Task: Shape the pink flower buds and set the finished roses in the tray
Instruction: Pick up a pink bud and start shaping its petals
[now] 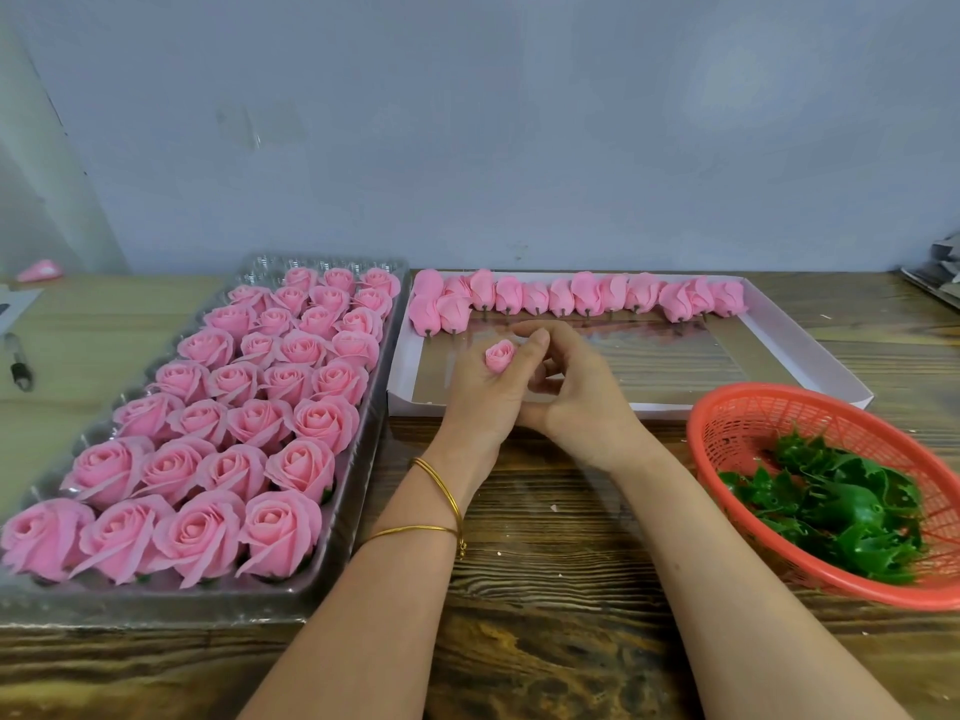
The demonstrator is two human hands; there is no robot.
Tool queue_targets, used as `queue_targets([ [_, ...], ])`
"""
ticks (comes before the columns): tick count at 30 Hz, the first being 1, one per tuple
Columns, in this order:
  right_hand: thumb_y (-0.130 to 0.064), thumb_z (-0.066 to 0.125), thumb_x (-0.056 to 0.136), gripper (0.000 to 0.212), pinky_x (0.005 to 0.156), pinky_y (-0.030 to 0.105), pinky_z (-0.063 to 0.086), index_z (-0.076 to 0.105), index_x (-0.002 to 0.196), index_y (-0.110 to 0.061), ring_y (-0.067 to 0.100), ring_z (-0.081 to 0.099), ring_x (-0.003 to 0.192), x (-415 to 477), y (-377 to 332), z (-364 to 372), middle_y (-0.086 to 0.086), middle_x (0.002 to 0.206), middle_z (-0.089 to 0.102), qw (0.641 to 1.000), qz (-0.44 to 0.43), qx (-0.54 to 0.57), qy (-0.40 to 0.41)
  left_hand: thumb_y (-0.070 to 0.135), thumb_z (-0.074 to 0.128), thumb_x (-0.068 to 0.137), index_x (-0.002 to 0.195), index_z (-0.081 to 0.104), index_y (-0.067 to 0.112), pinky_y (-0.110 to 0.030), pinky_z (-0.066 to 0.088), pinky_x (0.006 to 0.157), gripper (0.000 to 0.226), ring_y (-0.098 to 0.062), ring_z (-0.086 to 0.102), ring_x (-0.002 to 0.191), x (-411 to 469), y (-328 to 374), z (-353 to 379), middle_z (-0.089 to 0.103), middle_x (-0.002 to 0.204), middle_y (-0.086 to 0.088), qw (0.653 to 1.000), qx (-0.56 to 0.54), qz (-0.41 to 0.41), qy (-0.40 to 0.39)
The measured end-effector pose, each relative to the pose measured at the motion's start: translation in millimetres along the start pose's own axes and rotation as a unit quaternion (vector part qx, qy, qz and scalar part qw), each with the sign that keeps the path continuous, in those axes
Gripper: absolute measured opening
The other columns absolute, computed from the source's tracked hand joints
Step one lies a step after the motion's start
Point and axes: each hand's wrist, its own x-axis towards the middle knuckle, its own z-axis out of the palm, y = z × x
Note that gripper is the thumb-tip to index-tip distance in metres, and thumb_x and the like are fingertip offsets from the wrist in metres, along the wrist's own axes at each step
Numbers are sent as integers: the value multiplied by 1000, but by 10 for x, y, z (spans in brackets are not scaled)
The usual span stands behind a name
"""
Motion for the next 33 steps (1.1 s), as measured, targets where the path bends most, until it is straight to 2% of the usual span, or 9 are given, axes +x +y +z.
queue_targets([
  [2,-4,84,68,65,80,25,50,51,122,-22,21,61,93,-2,10,-6,7,104,67,1000,2,0,5,10,62,93,78,71,17,-24,56,68,19,-9,69,77,-5,-4,-3,71,73,4,1000,-3,3,-10],
  [7,-5,81,73,64,82,14,50,47,120,-32,-1,61,95,-10,0,-56,-11,102,64,1000,1,4,-16,10,65,90,84,70,10,-23,54,67,8,-10,70,79,-8,-24,-31,72,75,3,1000,7,2,-28],
  [11,-8,78,74,61,90,27,51,49,121,-31,11,62,104,-6,-2,-55,-5,110,65,999,6,12,-35,10,66,89,79,67,2,-21,54,64,13,-9,68,74,-13,-24,-40,69,73,-2,1000,14,-3,-24],
  [15,-16,76,64,59,80,23,52,52,115,-33,16,63,95,8,-9,-29,-1,102,68,1000,2,17,-23,15,66,90,82,64,-4,-29,56,69,21,-19,67,77,0,-25,-41,65,77,-14,1000,16,-7,-2],
  [17,-17,76,60,60,73,13,48,53,111,-37,5,60,86,6,-20,-14,-5,98,66,1000,1,15,-16,20,65,91,89,65,-5,-40,57,80,24,-28,68,86,6,-19,-32,68,85,-19,1000,17,-12,7],
  [19,-17,77,59,57,70,9,44,54,107,-39,-6,55,76,-3,-31,-5,-11,92,64,1000,-7,18,-9,23,63,92,89,68,4,-43,55,84,20,-24,68,87,5,-19,-22,69,87,-15,1000,14,-20,16],
  [25,-17,79,62,55,69,9,43,53,107,-35,-7,54,73,-6,-24,7,-13,88,61,1000,-14,14,4,24,61,94,87,69,4,-30,55,74,23,-16,66,79,7,-33,5,68,78,-5,1000,4,-31,5],
  [29,-1,82,69,64,78,7,45,50,117,-29,-12,59,89,1,11,-20,-14,99,64,1000,-7,14,0,19,62,93,87,70,8,-24,55,70,14,-10,69,81,-7,-33,-23,72,76,4,999,20,-7,-28],
  [33,2,80,71,67,87,16,51,48,120,-32,-7,62,97,-8,16,-37,-14,102,65,1000,10,24,-4,12,64,91,81,70,5,-21,55,68,14,-8,69,76,-2,-28,-37,72,74,3,998,41,22,-33],
])
